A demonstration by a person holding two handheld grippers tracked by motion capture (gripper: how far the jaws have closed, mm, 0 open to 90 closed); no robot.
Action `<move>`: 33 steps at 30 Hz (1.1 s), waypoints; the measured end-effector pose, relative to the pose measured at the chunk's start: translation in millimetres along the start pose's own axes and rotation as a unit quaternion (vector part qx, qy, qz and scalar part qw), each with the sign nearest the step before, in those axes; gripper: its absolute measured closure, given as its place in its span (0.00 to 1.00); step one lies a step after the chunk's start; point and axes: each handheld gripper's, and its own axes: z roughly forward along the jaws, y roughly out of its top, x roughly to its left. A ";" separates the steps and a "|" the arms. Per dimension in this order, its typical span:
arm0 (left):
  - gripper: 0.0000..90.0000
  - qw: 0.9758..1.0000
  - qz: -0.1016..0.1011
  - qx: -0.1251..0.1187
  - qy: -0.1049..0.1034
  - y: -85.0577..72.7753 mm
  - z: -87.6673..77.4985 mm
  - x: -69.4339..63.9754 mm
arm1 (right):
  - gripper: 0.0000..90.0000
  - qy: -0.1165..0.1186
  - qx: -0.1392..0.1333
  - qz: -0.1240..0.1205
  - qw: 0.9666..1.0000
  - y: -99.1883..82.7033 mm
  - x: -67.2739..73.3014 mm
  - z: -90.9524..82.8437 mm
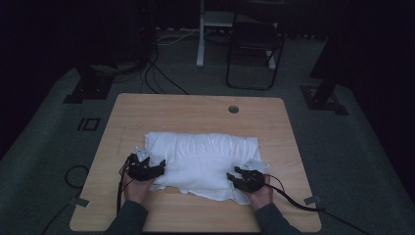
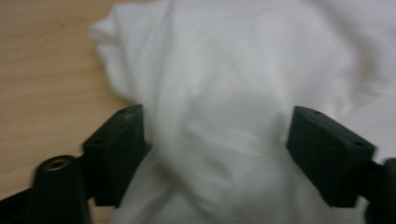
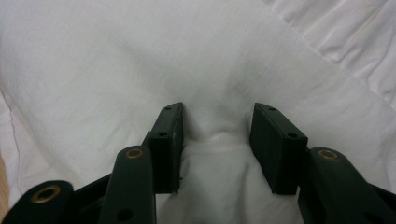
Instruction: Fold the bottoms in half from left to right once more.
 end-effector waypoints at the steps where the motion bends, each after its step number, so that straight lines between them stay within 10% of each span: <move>1: 0.19 1.000 -0.003 0.004 0.001 -0.8 2.7 1.6 | 0.60 0.000 0.000 0.000 1.000 0.0 -0.1 0.0; 14: 0.10 0.999 -0.006 0.033 -0.018 -5.0 16.8 8.0 | 0.60 0.004 -0.001 -0.004 1.000 -0.5 -1.3 -0.3; 33: 0.85 0.998 0.004 0.018 -0.065 -6.2 11.7 -8.0 | 0.60 0.006 -0.002 -0.003 1.000 -0.6 -1.8 -0.3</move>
